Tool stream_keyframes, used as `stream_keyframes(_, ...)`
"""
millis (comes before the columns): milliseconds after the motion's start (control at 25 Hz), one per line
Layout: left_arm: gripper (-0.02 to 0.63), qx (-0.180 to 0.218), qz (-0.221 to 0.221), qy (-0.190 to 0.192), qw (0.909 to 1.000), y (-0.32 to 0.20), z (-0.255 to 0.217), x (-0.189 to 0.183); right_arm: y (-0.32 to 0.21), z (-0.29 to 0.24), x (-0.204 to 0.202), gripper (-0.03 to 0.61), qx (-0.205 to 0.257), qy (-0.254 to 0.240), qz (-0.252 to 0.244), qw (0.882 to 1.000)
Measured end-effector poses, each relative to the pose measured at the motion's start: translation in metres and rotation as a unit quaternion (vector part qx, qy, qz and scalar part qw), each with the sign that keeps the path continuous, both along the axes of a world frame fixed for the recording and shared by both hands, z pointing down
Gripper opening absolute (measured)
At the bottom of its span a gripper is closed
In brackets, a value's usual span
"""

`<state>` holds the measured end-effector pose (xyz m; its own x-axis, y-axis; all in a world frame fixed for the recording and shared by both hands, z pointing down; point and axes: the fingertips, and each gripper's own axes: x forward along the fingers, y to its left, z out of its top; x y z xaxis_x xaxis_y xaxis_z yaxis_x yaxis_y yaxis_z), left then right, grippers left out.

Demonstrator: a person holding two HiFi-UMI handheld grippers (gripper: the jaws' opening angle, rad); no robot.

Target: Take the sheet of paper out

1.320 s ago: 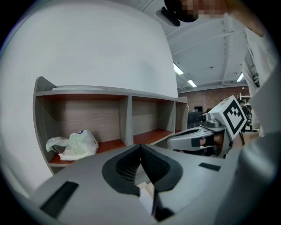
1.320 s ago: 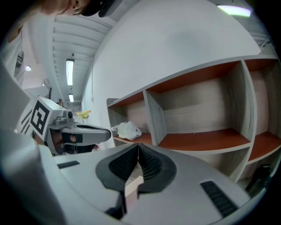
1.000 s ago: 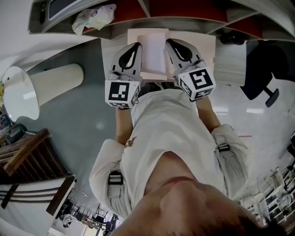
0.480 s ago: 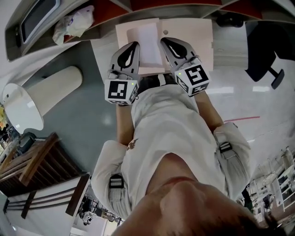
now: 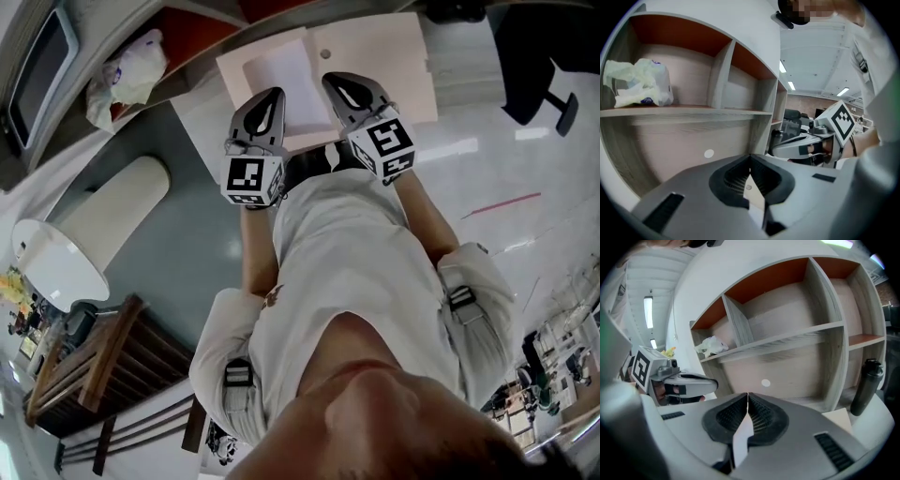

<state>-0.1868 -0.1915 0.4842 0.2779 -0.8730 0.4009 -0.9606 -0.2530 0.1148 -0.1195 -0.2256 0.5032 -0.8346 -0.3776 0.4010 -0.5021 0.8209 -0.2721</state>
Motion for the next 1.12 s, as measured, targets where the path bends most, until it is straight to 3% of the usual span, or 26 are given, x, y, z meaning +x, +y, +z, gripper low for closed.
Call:
stream_keyframes(200, 0.02, -0.02, 0.031, 0.018, 0.9992, -0.002, 0.024, 0.0, 0.0, 0.03, -0.001, 0.022, -0.02, 0.026, 0.023, 0.999)
stream_keyframes(720, 0.02, -0.073, 0.08, 0.019, 0.9939, -0.013, 0.084, 0.013, 0.004, 0.095, 0.009, 0.023, -0.051, 0.078, 0.042, 0.995)
stream_keyframes(1120, 0.02, -0.112, 0.098, 0.028, 0.9884, -0.014, 0.129, 0.024, 0.001, 0.146, 0.0, 0.023, -0.072, 0.113, 0.021, 0.991)
